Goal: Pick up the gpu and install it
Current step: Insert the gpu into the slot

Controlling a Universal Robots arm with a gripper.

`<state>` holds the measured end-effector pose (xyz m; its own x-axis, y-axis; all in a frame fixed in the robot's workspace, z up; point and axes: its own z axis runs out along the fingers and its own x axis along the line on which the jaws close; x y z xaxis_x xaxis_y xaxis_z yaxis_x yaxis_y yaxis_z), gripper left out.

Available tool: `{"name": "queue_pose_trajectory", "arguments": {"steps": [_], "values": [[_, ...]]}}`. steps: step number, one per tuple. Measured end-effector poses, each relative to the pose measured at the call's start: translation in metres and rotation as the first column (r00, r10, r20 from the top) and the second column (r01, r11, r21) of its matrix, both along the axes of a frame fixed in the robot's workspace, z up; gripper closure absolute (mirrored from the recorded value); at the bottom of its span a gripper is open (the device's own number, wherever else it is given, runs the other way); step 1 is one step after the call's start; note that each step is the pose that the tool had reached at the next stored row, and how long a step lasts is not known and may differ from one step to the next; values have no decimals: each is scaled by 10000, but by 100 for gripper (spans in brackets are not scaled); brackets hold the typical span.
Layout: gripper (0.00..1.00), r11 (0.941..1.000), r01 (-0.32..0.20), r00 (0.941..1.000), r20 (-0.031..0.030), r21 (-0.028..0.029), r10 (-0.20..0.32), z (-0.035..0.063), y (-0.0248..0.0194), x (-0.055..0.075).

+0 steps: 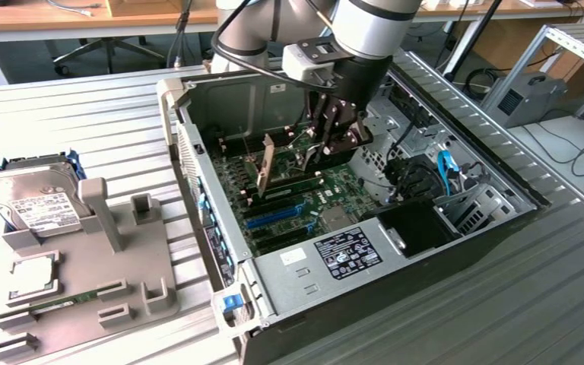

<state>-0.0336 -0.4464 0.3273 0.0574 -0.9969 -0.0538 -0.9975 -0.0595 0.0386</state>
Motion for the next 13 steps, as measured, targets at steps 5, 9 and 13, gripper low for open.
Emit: {"name": "queue_pose_trajectory", "arguments": {"steps": [5,9,13], "values": [[74,10000,2,10000,0,0,-2,-12,0,-6],[74,10000,0,10000,0,0,0,-35,0,-191],[74,10000,0,10000,0,0,0,-46,-81,-211]]}}
